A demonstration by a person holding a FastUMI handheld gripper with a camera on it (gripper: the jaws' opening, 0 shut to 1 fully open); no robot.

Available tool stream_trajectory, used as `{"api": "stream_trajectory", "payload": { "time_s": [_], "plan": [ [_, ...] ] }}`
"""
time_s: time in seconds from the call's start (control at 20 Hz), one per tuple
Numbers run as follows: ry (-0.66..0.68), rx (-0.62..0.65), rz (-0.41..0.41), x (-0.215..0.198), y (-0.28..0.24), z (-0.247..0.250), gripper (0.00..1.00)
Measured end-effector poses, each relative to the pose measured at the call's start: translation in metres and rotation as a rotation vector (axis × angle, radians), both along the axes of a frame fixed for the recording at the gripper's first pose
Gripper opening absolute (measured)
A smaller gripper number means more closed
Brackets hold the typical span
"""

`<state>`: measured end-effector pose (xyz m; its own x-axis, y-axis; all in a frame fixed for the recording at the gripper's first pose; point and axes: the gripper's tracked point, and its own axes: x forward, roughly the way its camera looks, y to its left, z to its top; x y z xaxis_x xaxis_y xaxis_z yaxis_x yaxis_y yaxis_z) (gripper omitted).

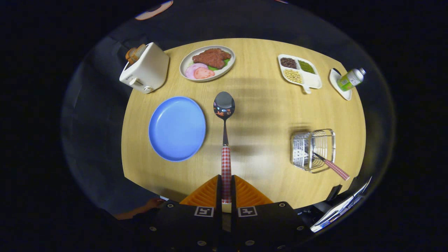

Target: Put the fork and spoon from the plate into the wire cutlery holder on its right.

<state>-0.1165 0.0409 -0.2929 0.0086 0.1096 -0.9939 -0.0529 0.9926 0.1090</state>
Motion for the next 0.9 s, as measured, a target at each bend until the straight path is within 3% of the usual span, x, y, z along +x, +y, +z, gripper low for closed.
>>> {"api": "stream_trajectory", "payload": {
  "time_s": [0.4,0.9],
  "plan": [
    [-0.013,-0.082,-0.079,-0.024,-0.111,0.028,0.1],
    [0.125,-0.077,-0.042,-0.048,-0.149,0.007,0.1]
  ]
}}
